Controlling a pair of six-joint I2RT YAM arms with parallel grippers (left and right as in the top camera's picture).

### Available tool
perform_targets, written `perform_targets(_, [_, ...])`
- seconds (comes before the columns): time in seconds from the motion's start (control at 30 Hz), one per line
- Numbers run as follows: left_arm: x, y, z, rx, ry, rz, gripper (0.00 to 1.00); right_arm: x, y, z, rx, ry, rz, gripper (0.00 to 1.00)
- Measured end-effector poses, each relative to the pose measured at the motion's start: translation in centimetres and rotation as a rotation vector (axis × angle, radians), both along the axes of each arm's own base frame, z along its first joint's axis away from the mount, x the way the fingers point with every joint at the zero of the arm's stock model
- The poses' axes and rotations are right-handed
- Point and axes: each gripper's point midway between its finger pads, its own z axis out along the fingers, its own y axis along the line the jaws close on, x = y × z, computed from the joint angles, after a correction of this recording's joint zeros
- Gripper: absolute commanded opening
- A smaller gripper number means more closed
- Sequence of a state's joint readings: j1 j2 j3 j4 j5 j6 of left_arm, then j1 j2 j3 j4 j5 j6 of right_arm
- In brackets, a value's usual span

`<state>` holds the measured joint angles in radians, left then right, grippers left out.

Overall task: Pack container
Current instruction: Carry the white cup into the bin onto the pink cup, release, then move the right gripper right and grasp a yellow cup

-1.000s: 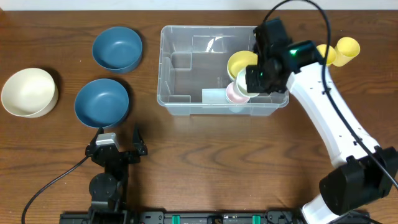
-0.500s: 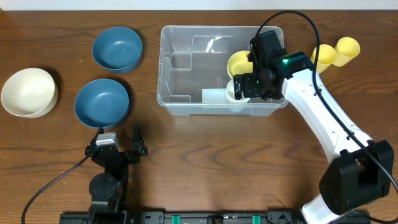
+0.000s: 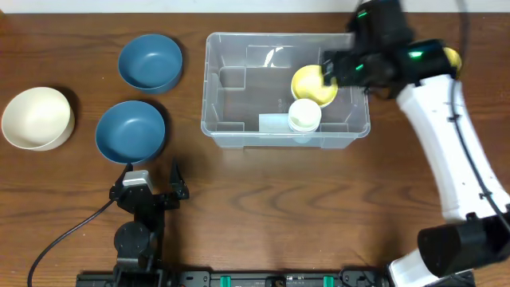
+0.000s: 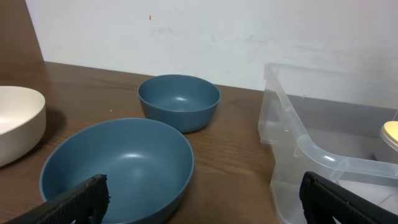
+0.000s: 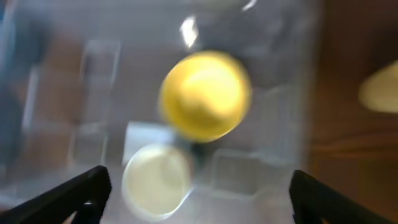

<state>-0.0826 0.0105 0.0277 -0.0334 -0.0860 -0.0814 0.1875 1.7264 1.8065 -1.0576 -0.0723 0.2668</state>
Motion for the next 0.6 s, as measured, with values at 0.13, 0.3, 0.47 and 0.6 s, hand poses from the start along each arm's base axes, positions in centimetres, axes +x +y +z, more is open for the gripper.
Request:
perform_targets(0.13, [0.0,0.0,0.0,0.000,0.000,0.000,0.98,1.5,-7.3,-0.3,0.023,0.004,-0.219,0.86])
perform_targets(0.3, [0.0,0.0,0.0,0.000,0.000,0.000,0.98,2.9,-13.9,-4.5,0.036,0.091,-0.410,0.86])
perform_targets(0.47, [0.0,0.0,0.0,0.000,0.000,0.000,0.98,3.7,-16.1,-9.8,0.042,0.202,-0.477,0.86])
perform_targets(0.6, [0.0,0.0,0.0,0.000,0.000,0.000,0.98,4.5,-17.4,-12.4,0.051,0.232,-0.521,0.85])
